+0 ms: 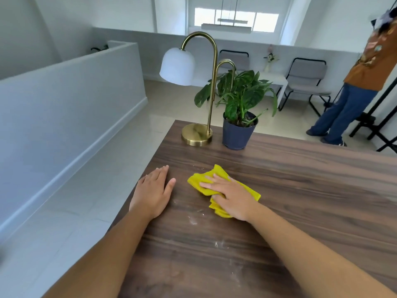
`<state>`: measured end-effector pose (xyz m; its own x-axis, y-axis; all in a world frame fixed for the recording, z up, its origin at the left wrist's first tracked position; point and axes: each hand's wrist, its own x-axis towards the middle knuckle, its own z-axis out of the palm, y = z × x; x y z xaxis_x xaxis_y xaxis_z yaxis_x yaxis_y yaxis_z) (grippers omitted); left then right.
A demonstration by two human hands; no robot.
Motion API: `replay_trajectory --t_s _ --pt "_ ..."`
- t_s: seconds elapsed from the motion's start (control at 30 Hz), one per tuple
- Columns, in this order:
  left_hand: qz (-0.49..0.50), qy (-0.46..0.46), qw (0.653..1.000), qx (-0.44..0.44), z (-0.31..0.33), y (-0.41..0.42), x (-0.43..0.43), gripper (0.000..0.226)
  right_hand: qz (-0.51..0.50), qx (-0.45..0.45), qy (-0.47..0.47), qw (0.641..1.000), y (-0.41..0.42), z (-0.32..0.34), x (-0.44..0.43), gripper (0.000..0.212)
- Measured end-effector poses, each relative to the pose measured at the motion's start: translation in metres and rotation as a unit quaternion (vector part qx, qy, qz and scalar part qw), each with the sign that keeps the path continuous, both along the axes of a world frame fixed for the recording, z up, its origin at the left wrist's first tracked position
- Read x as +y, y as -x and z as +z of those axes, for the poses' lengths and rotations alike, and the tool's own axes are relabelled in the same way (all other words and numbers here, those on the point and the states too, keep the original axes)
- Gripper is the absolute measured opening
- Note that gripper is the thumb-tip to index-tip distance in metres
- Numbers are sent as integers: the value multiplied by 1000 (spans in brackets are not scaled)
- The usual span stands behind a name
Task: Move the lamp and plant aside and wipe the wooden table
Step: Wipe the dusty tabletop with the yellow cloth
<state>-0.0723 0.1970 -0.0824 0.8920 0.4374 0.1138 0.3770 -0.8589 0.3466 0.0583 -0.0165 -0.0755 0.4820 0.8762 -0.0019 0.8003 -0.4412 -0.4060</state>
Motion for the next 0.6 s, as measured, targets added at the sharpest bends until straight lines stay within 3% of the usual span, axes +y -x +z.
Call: replay_trajectory --t_s 0.03,0.1,0.17,0.2,0.27,0.33,0.43,0.5,0.6 --pt "-1 0 1000 2 0 0 0 58 -44 -29 8 999 -14 0 -5 48" --pt "-3 -2 1000 4 0 0 0 59 -252 -84 67 962 -40 2 -20 47" --pt "-2 -2 1000 4 -1 -1 1 59 -433 -36 94 896 -52 6 -22 53" --pt "-2 -2 1000 4 -1 -1 1 58 -456 -15 98 885 -50 7 -11 55" --pt "-1 0 1000 3 -1 -1 2 57 -378 -19 98 920 -37 8 22 55" --pt "2 0 1000 3 -2 -1 1 55 -203 -53 75 975 -18 5 49 52" --pt "4 -1 1000 -3 -3 -1 0 54 -36 13 20 999 -13 8 45 49" --pt "2 2 1000 -4 -3 -1 1 55 -68 63 -23 995 -35 13 19 47" --pt "2 5 1000 2 -2 -1 1 56 -291 41 -40 955 -76 14 -41 43"
